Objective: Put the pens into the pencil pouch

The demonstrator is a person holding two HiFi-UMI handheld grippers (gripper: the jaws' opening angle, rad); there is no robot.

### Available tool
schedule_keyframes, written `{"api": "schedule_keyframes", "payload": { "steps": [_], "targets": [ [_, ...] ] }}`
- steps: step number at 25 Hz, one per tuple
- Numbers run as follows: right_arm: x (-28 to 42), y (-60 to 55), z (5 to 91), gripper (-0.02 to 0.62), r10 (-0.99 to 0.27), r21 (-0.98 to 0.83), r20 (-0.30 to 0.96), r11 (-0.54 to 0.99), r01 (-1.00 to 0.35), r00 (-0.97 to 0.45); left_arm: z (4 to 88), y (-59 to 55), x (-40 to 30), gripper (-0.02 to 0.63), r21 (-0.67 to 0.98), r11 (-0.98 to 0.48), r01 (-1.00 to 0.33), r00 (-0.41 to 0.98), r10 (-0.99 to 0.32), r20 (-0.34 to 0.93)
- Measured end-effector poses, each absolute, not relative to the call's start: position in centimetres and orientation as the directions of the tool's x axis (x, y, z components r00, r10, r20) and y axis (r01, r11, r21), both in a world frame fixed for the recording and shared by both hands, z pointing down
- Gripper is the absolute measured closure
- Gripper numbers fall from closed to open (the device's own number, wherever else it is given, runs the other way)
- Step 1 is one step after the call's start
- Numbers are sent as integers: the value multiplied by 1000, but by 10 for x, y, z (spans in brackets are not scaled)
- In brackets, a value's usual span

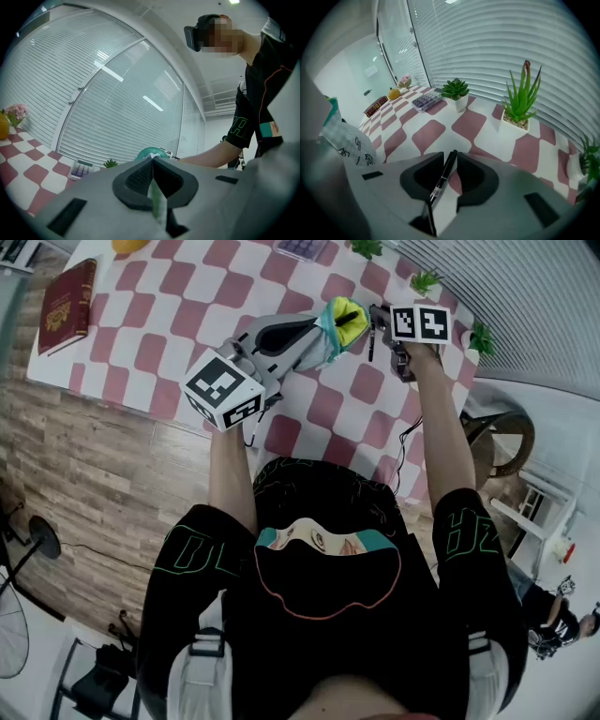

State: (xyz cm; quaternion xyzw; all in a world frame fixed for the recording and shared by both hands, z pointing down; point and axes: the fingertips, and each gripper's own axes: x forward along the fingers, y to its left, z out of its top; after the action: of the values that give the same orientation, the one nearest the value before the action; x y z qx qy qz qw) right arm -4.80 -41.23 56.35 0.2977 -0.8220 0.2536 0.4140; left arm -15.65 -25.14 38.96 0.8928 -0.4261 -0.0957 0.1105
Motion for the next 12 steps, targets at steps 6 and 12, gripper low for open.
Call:
{"api": "schedule_keyframes", "payload": {
  "steps": [6,12],
  "targets": [
    [-44,-417,581,476,-207,-244,857,644,-725,-472,392,-250,-157,606,284,-602,-746,611,-789,-68],
    [-47,-417,583,493,-166,-233,883,656,-718,-438,394,-246,-153,606,281,-601,-749,612,-789,-56]
  ]
}}
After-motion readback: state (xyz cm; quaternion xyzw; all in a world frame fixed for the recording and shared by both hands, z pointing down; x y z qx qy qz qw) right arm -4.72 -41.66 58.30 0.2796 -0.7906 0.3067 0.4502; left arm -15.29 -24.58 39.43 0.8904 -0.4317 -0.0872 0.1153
